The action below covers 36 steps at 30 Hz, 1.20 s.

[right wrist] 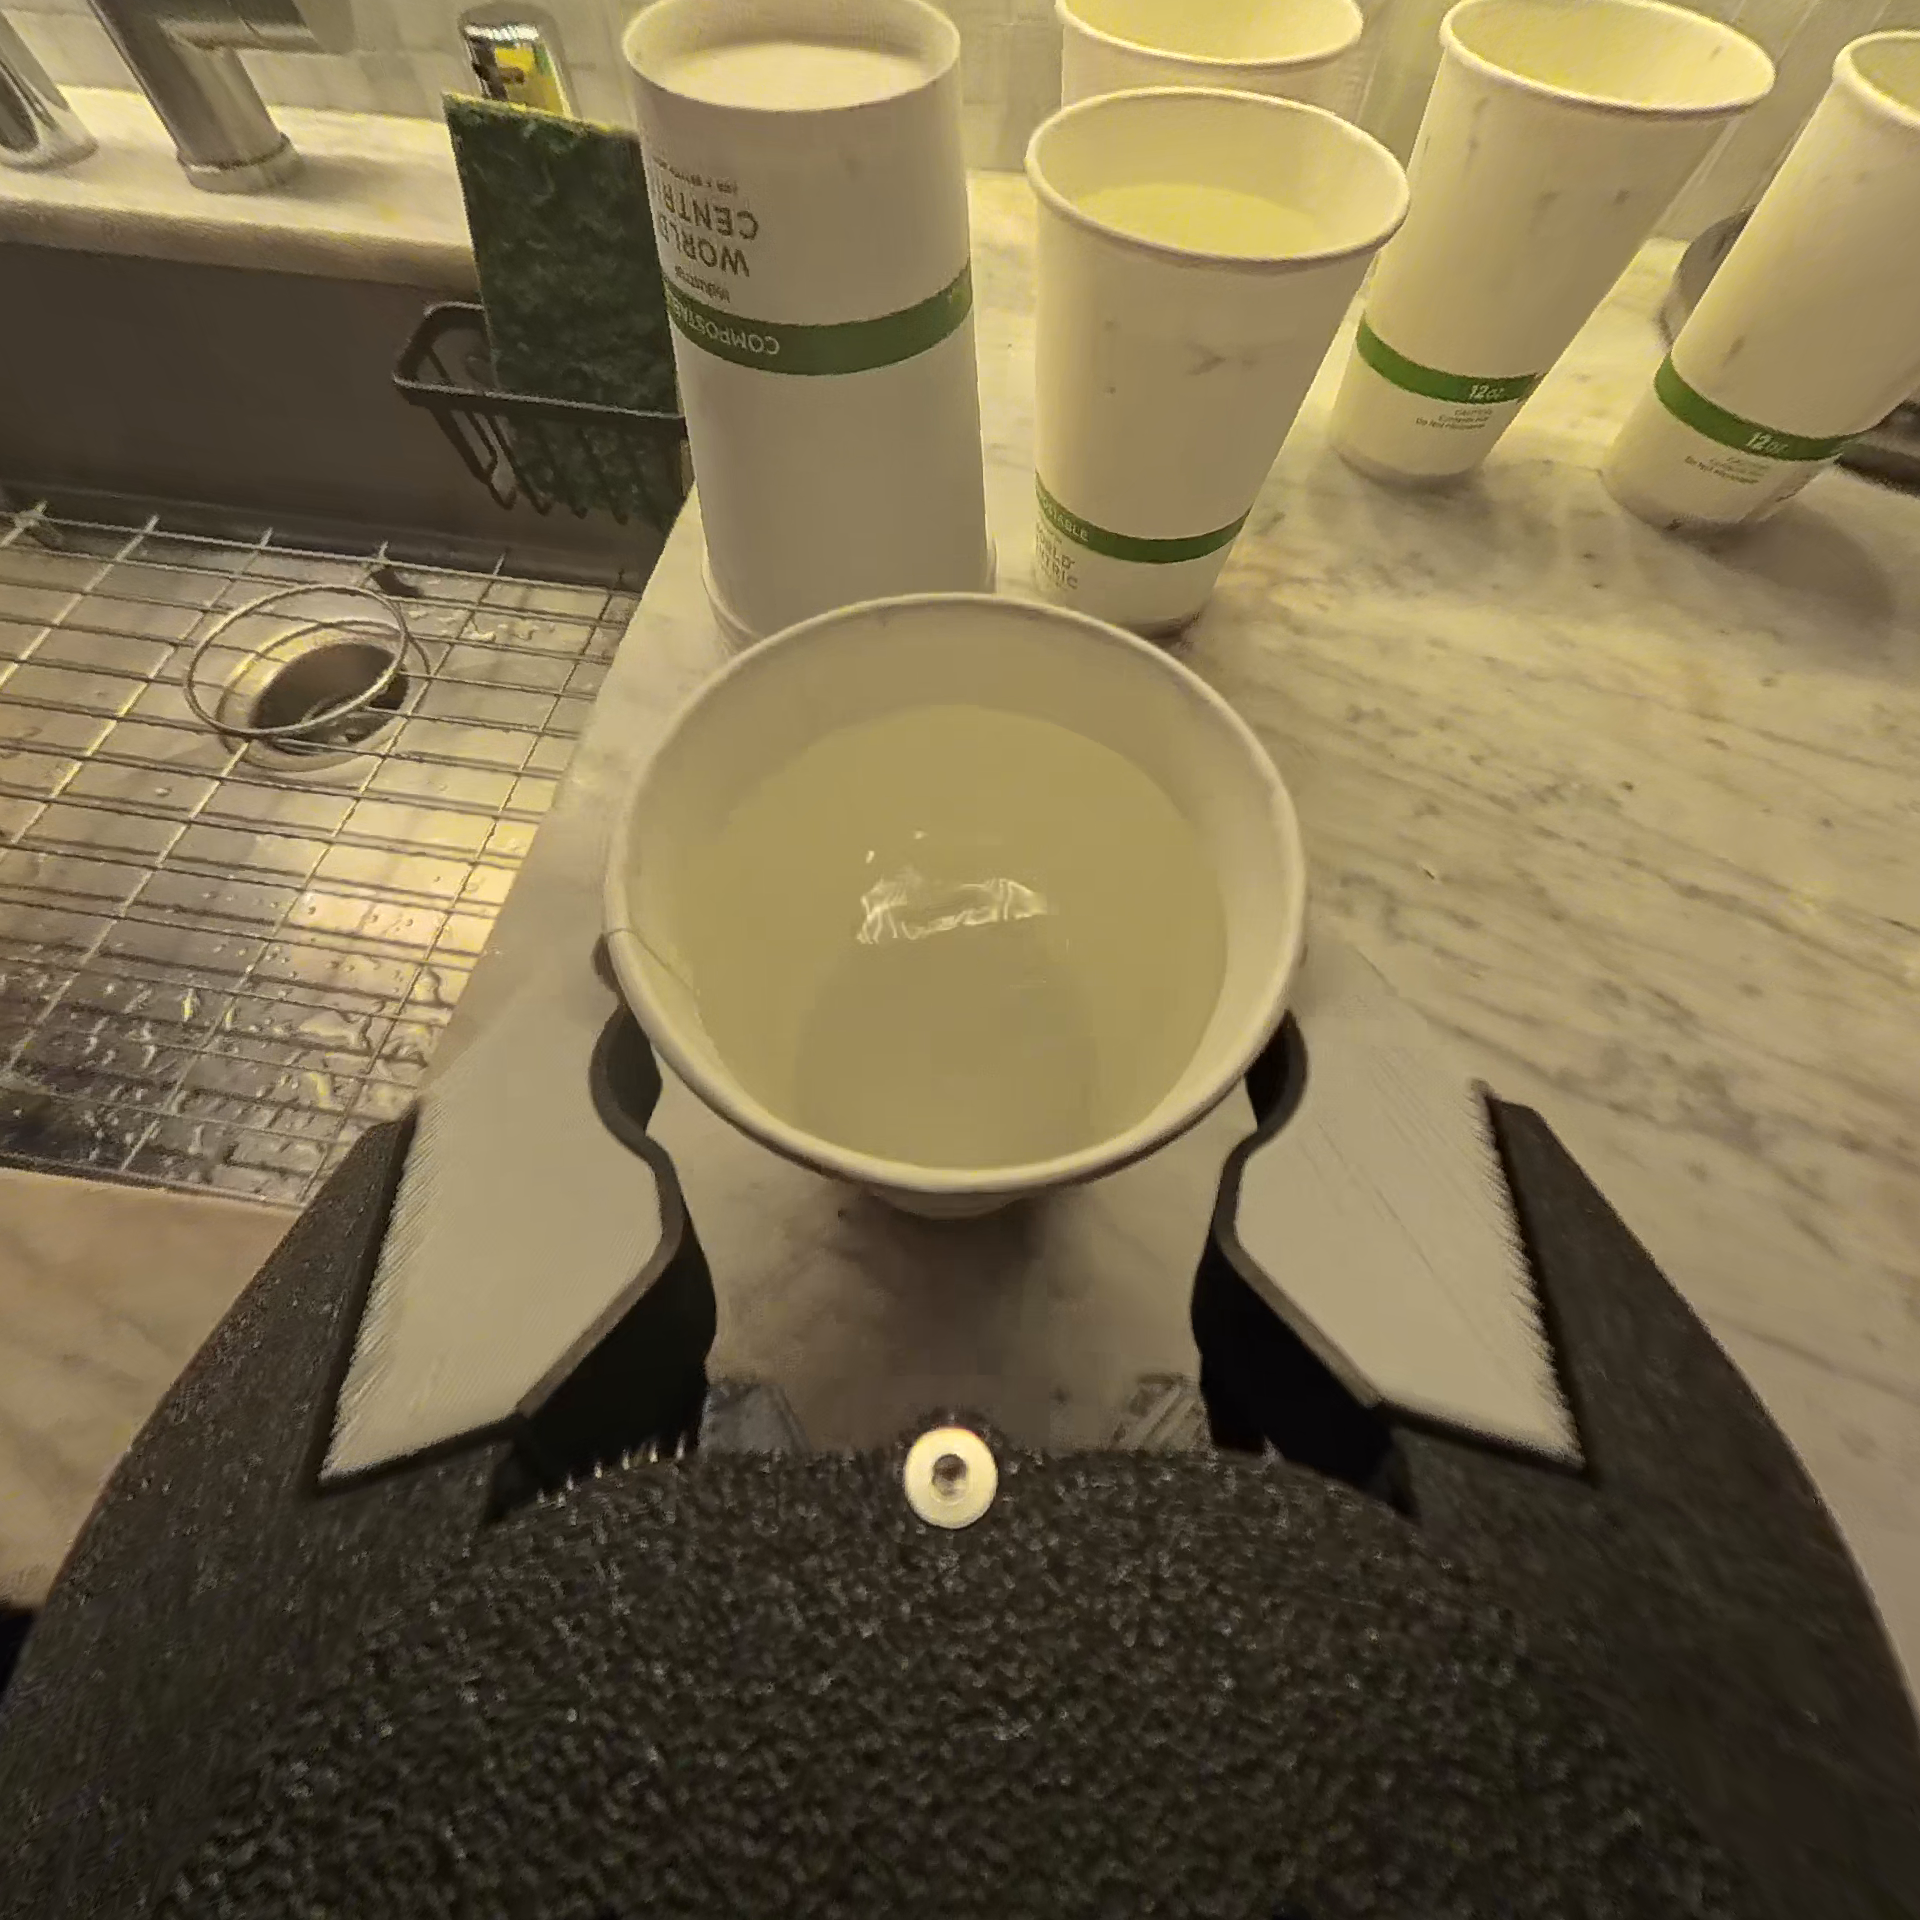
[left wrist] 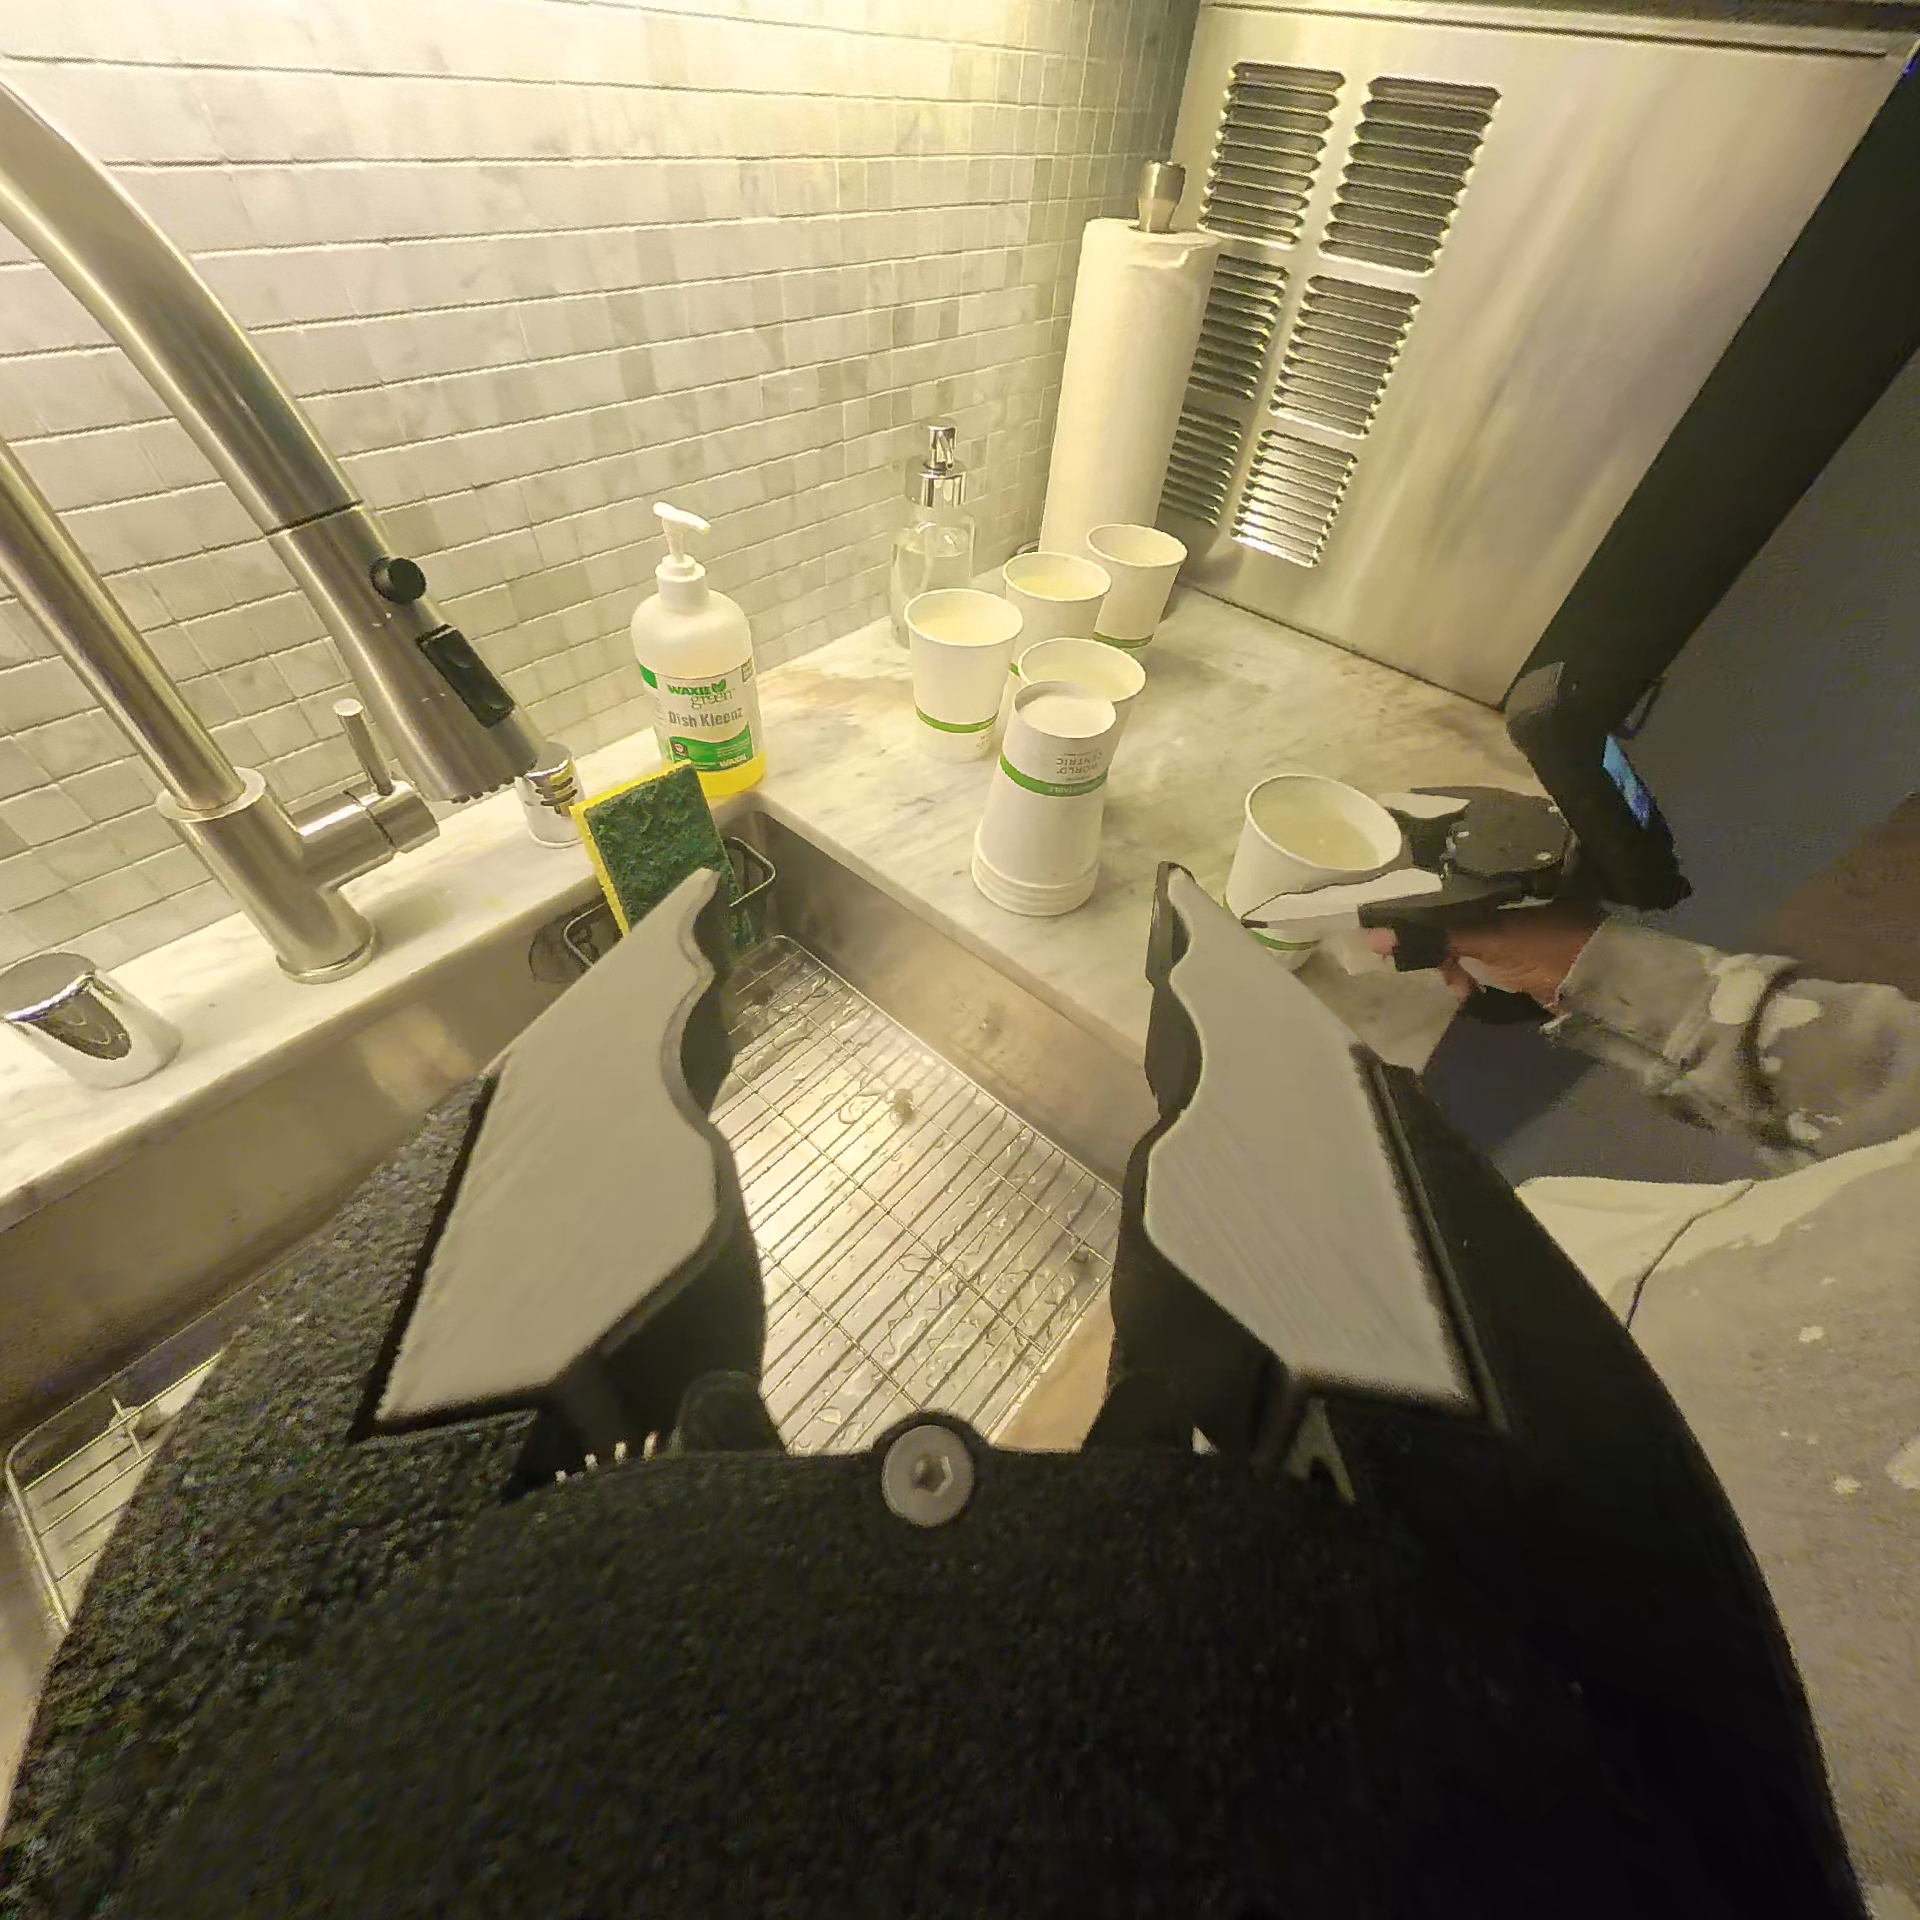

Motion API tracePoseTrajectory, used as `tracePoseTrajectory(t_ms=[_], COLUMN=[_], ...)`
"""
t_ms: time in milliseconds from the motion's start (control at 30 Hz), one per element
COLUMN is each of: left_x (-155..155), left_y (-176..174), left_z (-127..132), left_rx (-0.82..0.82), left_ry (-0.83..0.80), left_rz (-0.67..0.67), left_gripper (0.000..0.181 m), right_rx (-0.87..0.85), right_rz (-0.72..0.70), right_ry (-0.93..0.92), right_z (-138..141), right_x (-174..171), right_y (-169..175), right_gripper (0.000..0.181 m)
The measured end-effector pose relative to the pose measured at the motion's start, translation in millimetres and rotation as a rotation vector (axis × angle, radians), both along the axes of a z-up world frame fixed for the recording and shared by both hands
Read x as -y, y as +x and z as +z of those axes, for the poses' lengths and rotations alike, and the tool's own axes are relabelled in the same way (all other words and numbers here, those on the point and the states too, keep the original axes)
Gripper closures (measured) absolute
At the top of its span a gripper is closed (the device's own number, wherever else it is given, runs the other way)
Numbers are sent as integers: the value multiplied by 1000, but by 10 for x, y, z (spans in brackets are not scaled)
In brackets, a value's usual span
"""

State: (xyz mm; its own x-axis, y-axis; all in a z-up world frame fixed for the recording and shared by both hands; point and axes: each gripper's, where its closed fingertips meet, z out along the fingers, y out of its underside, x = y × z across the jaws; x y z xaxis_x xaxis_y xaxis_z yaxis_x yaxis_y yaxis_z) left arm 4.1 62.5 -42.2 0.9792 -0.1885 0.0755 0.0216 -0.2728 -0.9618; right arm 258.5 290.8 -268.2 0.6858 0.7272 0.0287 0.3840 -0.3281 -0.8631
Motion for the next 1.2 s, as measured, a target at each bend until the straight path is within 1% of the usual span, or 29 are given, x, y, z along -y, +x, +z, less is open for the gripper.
tracePoseTrajectory(t_ms=[200, 333, 500, 633, 700, 833, 1133, 1200], left_x=[32, 77, 160, 209, 226, 240, 216, 202], left_y=[-53, -103, -185, -253, -282, -317, -331, -319], left_z=[-42, -109, -165, -200, -208, -216, -211, -207], left_rx=[28, 44, 65, 70, 72, 70, 50, 48], left_ry=[14, 17, 20, 18, 17, 12, -2, -4], left_rz=[1, 8, 24, 35, 40, 41, 29, 23], left_gripper=[101, 101, 103, 104, 104, 105, 105, 105], right_rx=[193, 215, 241, 217, 203, 170, 46, 22], right_rz=[30, 29, 17, 17, 22, 27, 23, 22], right_ry=[-206, -239, -245, -217, -195, -152, -54, -45], right_z=[-32, -59, -55, -30, -18, 5, 102, 132], right_x=[42, 33, 50, 47, 45, 37, 17, 9], right_y=[37, 17, 29, 15, 0, -25, -25, -28], right_gripper=[57, 55, 63, 76, 79, 81, 93, 94])
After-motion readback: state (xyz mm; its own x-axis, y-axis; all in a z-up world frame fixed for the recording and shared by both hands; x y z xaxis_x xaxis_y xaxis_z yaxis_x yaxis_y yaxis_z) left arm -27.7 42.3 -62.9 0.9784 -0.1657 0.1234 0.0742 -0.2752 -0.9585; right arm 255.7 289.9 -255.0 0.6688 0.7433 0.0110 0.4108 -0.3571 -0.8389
